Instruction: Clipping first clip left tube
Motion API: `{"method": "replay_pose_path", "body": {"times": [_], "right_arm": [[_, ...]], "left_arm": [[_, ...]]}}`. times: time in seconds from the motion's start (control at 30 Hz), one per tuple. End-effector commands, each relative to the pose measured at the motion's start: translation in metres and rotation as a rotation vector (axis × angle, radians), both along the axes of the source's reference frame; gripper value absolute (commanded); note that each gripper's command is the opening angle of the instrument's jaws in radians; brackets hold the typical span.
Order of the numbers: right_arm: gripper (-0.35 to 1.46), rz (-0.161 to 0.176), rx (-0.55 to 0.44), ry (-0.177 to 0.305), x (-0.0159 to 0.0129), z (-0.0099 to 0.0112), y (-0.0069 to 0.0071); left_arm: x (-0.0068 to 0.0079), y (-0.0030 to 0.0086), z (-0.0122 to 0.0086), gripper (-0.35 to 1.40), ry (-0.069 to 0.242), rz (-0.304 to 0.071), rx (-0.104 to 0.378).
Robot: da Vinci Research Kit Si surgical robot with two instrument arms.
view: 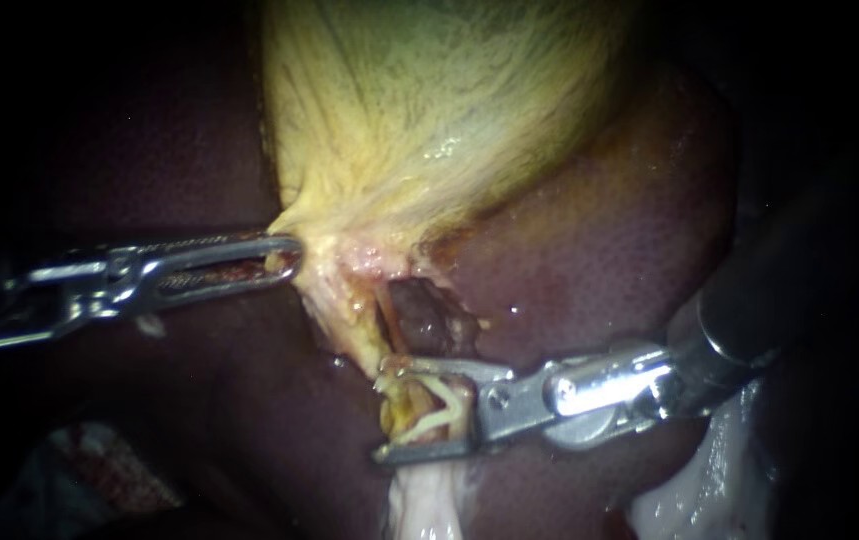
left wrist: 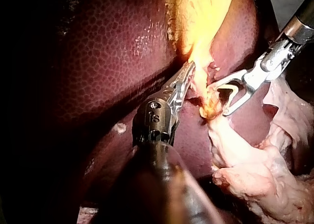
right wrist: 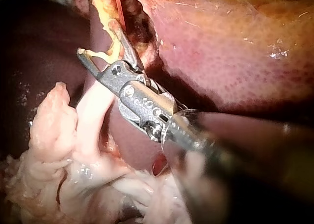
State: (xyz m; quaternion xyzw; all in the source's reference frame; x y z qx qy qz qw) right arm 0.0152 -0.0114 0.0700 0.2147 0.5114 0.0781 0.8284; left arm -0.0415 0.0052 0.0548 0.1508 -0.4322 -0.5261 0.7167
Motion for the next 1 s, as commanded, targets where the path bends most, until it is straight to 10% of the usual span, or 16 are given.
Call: {"method": "replay_pose_path", "body": {"times": [0.03,0.57,1.0], "right_arm": [[0.57,-0.002,-0.003,-0.007,-0.0002,0.0003,0.0001],[0.57,0.011,-0.018,-0.075,-0.0002,0.0022,0.0011],[0.58,-0.002,-0.036,-0.071,0.0037,0.0037,-0.0008]], "left_arm": [[0.0000,0.0000,-0.0001,-0.35,0.000,0.000,0.000],[-0.0002,-0.0004,-0.0015,-0.35,-0.001,-0.012,-0.003],[-0.0010,-0.0007,-0.0023,-0.35,-0.013,-0.018,0.001]]}}
